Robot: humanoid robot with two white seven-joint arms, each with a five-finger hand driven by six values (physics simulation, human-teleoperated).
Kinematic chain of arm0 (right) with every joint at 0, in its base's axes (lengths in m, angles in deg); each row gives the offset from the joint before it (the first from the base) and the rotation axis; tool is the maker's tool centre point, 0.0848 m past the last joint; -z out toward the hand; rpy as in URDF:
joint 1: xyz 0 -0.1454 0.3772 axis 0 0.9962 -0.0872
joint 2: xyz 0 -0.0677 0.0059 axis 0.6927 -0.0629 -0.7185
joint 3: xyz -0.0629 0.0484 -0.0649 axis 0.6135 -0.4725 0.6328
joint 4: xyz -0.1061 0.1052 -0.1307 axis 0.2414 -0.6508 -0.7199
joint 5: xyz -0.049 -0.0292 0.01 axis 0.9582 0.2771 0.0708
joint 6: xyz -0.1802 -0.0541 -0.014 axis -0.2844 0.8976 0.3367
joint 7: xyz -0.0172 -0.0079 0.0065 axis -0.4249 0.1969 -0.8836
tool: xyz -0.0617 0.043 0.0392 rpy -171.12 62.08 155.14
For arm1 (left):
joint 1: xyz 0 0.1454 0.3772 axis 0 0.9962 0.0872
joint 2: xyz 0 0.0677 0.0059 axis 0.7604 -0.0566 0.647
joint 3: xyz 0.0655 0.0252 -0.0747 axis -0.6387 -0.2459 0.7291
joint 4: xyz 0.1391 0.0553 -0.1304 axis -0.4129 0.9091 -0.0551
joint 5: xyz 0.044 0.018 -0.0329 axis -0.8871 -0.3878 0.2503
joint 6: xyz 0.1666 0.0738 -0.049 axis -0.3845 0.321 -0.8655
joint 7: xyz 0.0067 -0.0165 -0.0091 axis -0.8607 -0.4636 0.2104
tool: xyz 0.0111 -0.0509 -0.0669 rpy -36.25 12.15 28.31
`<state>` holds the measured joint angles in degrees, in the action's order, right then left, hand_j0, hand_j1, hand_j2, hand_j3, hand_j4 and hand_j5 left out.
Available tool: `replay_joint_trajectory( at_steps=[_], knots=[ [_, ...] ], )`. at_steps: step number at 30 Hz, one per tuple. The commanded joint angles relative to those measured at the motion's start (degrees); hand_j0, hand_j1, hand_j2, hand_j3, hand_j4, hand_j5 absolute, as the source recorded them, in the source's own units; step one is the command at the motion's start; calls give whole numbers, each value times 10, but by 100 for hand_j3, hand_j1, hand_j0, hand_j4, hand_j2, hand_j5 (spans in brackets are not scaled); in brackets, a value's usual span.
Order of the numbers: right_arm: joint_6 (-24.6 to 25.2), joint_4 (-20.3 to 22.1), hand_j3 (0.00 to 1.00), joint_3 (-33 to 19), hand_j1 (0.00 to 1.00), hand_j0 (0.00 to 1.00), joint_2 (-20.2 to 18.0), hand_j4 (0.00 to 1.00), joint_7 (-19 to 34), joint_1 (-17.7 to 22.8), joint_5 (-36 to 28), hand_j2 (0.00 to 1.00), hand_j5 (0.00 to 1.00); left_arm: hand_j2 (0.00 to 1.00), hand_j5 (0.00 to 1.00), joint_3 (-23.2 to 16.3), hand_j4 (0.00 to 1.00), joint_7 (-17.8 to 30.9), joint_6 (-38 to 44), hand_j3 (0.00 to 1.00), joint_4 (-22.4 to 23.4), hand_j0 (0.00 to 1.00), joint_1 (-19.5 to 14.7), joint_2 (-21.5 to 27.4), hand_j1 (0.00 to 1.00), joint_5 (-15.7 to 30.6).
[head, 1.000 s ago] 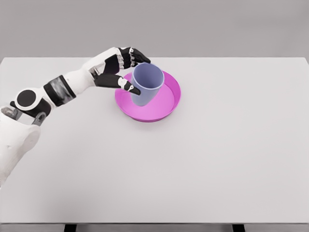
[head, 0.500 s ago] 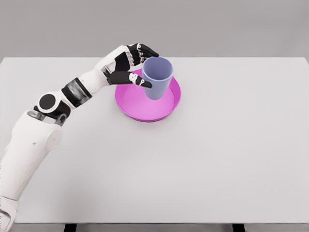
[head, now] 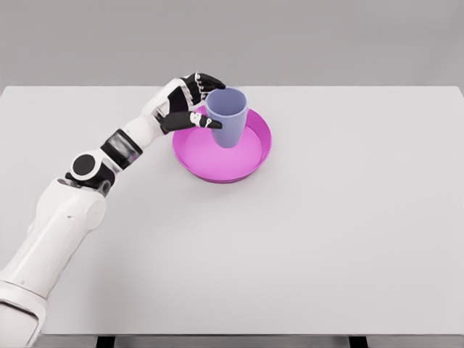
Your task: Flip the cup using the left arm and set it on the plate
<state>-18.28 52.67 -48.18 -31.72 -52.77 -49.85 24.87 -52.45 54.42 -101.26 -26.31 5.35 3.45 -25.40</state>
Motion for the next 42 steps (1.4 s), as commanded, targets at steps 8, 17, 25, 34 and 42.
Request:
replay_joint_trajectory(
  at_steps=[8, 17, 25, 34, 42],
  knots=[
    [0, 0, 100, 0, 100, 100, 0, 100, 0, -1, 0, 100, 100, 56, 56, -2, 56, -1, 0, 56, 31, 56, -1, -4, 56, -6],
    [0, 0, 100, 0, 100, 100, 0, 100, 0, -1, 0, 100, 100, 56, 56, -2, 56, -24, -2, 56, 39, 56, -5, -14, 56, -7],
    [0, 0, 100, 0, 100, 100, 0, 100, 0, -1, 0, 100, 100, 56, 56, -2, 56, -25, -1, 56, 60, 56, -5, -23, 56, -31],
    [0, -1, 100, 0, 100, 100, 0, 100, 0, -1, 0, 100, 100, 81, 81, -3, 81, -25, -2, 81, 60, 81, -5, -23, 81, -32],
    [0, 0, 100, 0, 100, 100, 0, 100, 0, -1, 0, 100, 100, 96, 96, -3, 96, -25, -2, 96, 59, 96, -4, -21, 96, -37]
  ],
)
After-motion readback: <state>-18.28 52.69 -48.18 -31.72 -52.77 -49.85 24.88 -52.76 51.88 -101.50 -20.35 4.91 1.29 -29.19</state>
